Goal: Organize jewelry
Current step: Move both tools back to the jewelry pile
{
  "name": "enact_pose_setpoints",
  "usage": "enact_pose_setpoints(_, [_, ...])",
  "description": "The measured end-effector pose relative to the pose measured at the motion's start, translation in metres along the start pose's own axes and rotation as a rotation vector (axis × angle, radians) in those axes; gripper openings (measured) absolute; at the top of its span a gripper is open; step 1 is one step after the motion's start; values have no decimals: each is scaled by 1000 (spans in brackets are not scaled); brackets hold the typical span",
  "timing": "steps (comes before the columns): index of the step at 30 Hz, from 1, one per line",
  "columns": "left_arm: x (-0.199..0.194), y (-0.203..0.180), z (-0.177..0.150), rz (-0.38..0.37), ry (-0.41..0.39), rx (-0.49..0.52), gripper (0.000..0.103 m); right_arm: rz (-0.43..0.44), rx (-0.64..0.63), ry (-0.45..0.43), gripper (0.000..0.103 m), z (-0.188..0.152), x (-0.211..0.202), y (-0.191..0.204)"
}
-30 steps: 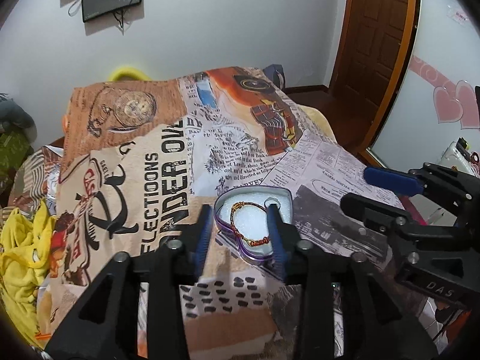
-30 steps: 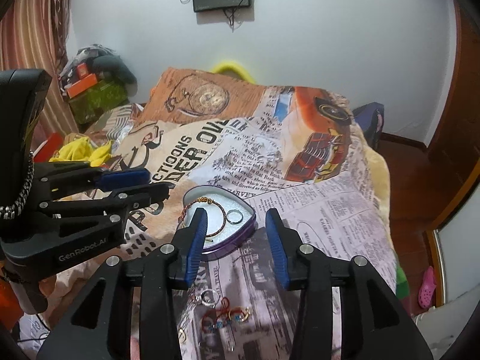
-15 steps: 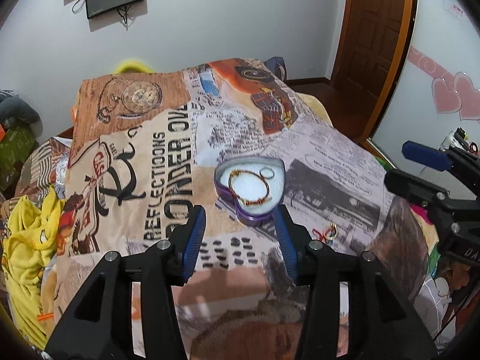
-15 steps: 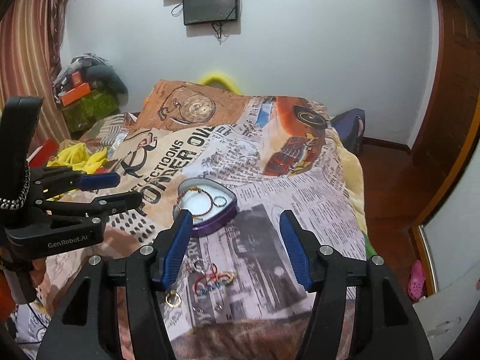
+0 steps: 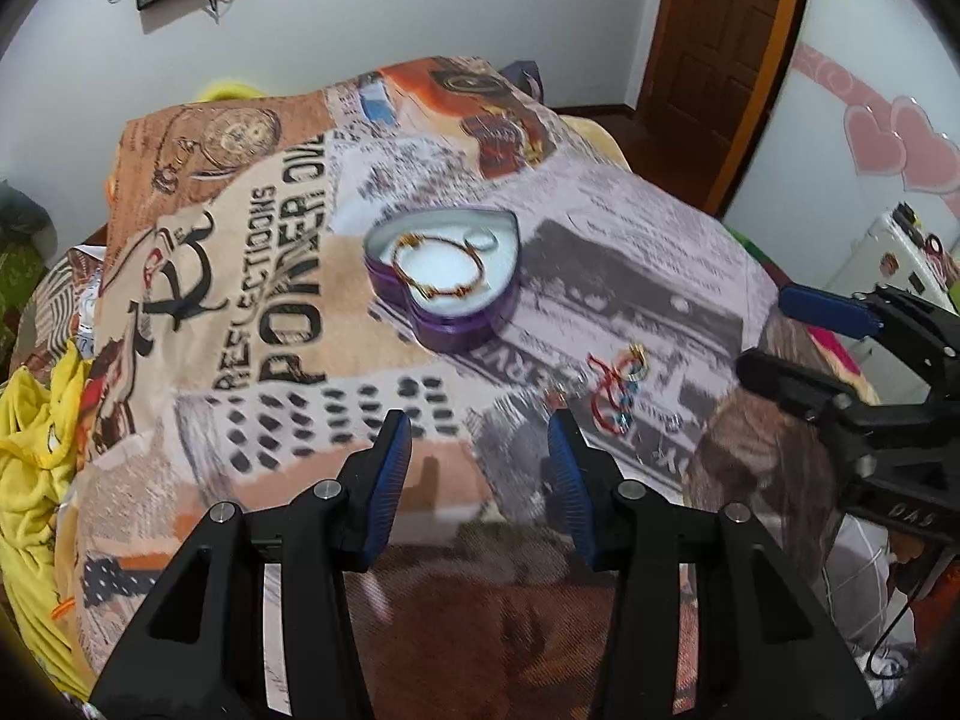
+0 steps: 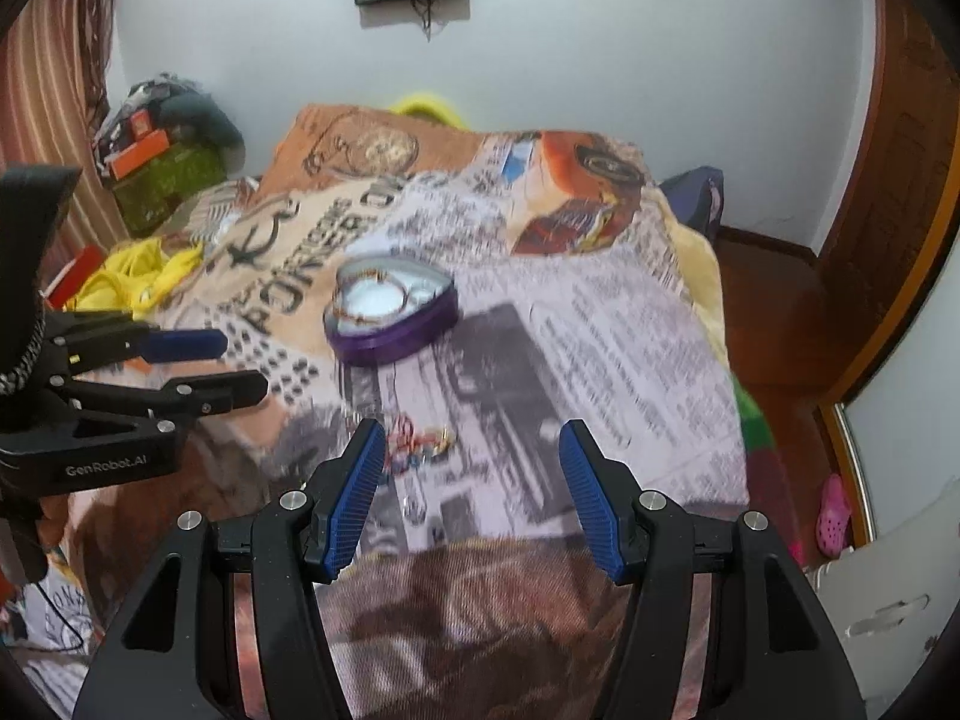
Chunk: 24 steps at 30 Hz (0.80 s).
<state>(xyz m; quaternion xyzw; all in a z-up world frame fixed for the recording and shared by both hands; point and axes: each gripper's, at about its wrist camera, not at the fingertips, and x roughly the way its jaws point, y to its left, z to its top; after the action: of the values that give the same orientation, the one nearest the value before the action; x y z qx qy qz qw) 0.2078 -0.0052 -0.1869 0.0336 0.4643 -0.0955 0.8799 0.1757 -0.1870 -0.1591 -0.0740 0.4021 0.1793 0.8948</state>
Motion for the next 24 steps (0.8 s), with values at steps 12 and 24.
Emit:
enact_pose_setpoints(12, [20,-20,-22,-65,53,38,46,63,-40,89,43,-31,27,17])
enact_pose_setpoints(24, [37,-27,-22,-128,72,34,21,113,-38,116,18,-34,43,19])
